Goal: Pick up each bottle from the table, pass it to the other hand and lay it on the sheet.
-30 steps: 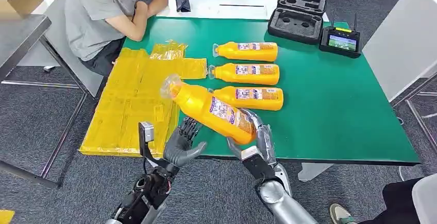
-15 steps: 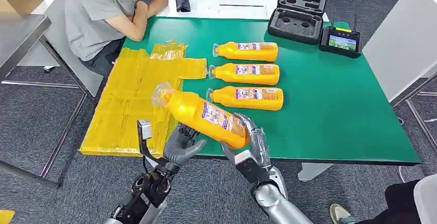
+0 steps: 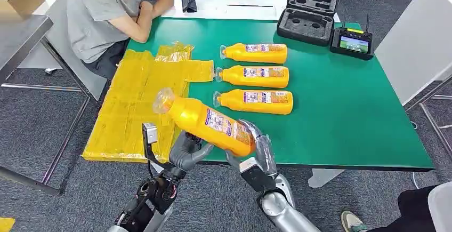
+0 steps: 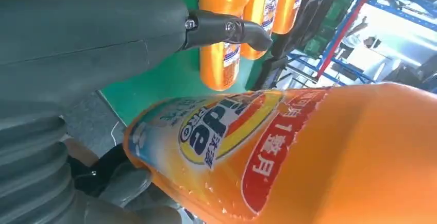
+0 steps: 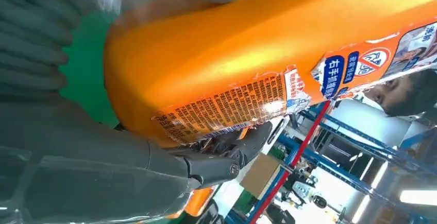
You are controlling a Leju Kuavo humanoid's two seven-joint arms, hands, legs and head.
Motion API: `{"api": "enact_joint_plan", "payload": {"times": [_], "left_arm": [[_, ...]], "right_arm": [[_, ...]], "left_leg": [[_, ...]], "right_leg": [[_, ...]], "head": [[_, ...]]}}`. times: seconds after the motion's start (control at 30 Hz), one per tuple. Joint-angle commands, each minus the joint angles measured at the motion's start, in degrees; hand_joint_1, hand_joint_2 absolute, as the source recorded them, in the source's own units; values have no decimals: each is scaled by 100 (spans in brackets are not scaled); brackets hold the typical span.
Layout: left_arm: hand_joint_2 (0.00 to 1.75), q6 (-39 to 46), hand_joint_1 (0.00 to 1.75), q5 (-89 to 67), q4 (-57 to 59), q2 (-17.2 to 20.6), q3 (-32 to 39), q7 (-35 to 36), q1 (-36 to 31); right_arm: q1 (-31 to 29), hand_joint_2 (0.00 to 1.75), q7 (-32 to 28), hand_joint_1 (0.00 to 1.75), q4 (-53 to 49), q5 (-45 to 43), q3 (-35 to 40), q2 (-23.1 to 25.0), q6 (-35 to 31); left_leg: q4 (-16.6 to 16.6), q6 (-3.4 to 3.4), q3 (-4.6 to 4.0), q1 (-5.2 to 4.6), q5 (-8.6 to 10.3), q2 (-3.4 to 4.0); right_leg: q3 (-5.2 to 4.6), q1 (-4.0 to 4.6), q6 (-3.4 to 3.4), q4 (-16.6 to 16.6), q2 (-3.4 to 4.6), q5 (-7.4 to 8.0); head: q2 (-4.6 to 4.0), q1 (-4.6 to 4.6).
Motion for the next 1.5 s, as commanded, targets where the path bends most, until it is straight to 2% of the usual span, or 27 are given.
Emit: {"api": "enact_joint_plan", "payload": {"times": [0.03, 1.5], "left_arm": [[175, -72, 0, 115, 66, 237, -249, 55, -190], [175, -3, 0, 179, 84, 145, -315, 53, -286]], "right_arm": [[-266, 175, -18, 175, 189, -132, 53, 36, 150], [-196, 175, -18, 175, -43, -268, -42, 137, 445]], "left_leg": [[2, -6, 9, 1, -5, 14], [2, -6, 5, 2, -3, 8]], "right_leg": [[5, 2, -8, 1, 12, -1], [2, 2, -8, 2, 5, -2]], "head": [[0, 0], [0, 0]]}}
